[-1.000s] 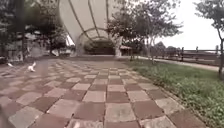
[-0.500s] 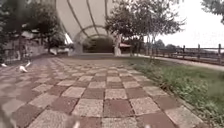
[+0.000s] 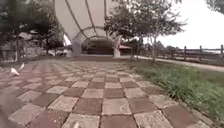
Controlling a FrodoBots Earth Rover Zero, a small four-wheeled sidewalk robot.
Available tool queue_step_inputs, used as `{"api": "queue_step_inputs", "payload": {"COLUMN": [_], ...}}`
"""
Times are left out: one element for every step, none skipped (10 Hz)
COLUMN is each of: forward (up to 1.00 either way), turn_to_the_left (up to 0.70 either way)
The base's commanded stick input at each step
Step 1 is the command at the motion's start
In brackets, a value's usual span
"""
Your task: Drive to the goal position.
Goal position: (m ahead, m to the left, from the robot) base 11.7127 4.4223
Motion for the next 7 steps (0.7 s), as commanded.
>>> {"api": "queue_step_inputs", "payload": {"forward": [0.7,0.7,0.7,0.7,0.7,0.7,0.7], "turn_to_the_left": [0.27,0.27,0.27,0.27,0.27,0.27,0.27]}}
